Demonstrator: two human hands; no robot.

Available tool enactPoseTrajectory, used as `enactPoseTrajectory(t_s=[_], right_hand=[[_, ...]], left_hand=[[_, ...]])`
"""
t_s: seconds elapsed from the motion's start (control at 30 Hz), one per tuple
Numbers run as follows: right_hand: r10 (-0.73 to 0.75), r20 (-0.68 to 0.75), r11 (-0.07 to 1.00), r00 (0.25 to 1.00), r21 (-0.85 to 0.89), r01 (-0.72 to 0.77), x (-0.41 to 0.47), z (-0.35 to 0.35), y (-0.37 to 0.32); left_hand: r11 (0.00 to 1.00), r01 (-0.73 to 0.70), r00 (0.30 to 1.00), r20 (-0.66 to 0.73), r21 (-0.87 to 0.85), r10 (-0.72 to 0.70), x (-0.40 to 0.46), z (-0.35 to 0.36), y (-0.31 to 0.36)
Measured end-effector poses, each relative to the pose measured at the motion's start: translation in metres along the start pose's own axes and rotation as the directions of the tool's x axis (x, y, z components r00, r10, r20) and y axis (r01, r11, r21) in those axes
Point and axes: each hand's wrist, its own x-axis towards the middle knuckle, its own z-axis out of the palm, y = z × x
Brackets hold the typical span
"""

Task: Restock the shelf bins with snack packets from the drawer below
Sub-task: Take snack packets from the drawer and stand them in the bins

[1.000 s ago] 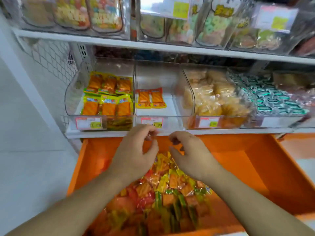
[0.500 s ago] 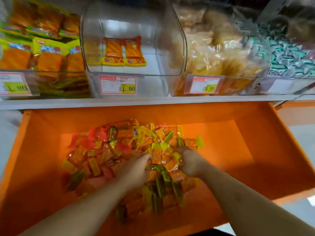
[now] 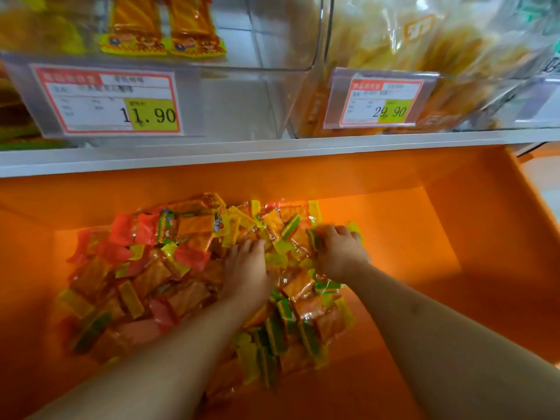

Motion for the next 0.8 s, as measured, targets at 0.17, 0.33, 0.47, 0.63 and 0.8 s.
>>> enactPoseTrajectory(t_s=[0.17,0.33,0.47,0.63,0.8], right_hand=[[-0.095,-0.038,0.995,0.995,-0.008,0.095,-0.006,-0.005,0.000],[-0.129,-0.033,0.985,0.991,0.111,0.132,-0.017,-0.024,-0.006],[-0.150,-0.012,0.981,0.989,0.125,0.151,-0.028,-0.051,-0.014],[-0.184,0.038,0.962,0.982,0.214,0.172,-0.053,-0.088,-0.030],[-0.257,0.070,0.914,0.964,0.342,0.219,-0.096,-0.138,-0.054]], left_hand=[[1.000,-0.008,1.000,0.016,-0.002,0.008,-0.002,-0.004,0.002],[0.999,-0.032,0.999,-0.022,-0.016,0.032,-0.014,-0.017,0.004],[0.995,-0.097,0.994,-0.043,0.012,0.098,-0.021,-0.026,0.000],[0.976,-0.118,0.992,-0.063,-0.185,0.108,-0.036,-0.065,0.001],[0.925,-0.016,0.999,-0.046,-0.380,-0.002,-0.057,-0.127,0.001]])
